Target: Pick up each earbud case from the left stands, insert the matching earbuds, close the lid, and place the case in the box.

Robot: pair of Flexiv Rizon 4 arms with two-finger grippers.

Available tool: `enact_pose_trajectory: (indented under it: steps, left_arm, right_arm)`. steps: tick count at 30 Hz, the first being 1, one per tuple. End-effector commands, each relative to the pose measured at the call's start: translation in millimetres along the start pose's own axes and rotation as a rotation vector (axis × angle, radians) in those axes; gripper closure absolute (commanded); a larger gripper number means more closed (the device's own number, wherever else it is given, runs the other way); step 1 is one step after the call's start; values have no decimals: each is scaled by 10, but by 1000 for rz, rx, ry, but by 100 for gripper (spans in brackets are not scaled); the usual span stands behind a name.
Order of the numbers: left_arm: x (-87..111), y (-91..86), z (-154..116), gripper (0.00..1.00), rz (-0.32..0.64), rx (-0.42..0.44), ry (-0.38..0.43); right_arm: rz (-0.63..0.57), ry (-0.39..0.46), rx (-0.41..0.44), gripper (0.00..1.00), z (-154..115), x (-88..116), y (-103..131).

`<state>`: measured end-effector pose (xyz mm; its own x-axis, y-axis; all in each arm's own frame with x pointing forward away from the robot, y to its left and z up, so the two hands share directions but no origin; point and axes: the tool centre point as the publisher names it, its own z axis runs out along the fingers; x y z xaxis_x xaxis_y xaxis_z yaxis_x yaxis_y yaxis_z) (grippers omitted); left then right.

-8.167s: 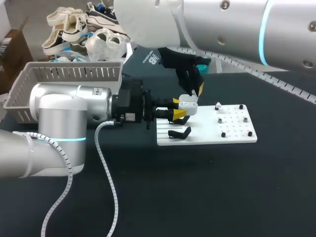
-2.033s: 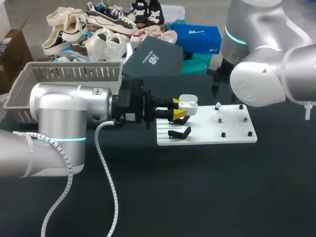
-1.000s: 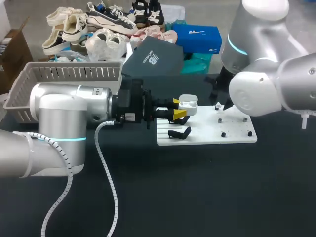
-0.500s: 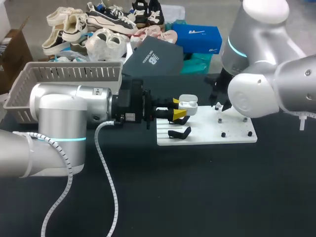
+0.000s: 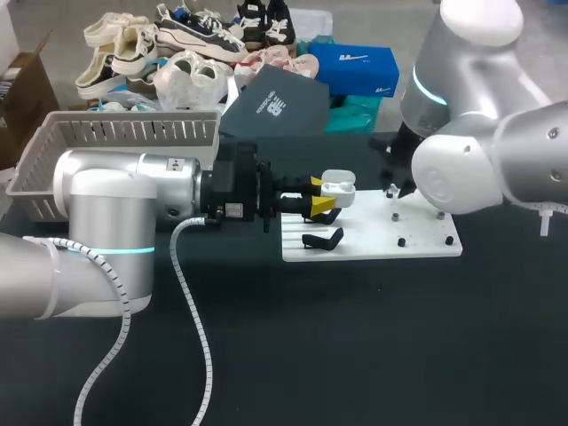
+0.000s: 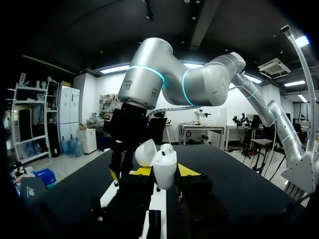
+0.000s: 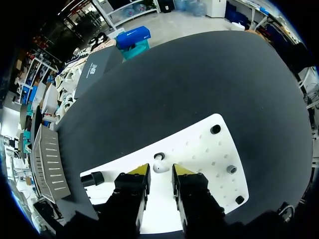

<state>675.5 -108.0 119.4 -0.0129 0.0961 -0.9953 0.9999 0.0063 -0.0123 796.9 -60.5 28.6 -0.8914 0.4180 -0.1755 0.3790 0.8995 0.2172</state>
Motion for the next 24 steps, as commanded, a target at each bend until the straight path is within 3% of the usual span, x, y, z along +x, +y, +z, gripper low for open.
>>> enact_pose_trajectory:
  steps: [1, 6, 7, 16, 24]
  left_arm:
    - [7, 0, 6, 100, 1, -2, -2]
    - [7, 0, 6, 100, 1, -2, -2]
    - [7, 0, 6, 100, 1, -2, -2]
    - [7, 0, 6, 100, 1, -2, -2]
    - [7, 0, 6, 100, 1, -2, -2]
  right_arm:
    - [1, -3, 3, 82, 18, 18, 16]
    - [-4, 1, 4, 84, 27, 23, 27]
    - [-4, 1, 4, 100, 29, 22, 27]
    - [0, -8, 5, 100, -15, 10, 4]
    - [27, -26, -19, 100, -245, -10, -48]
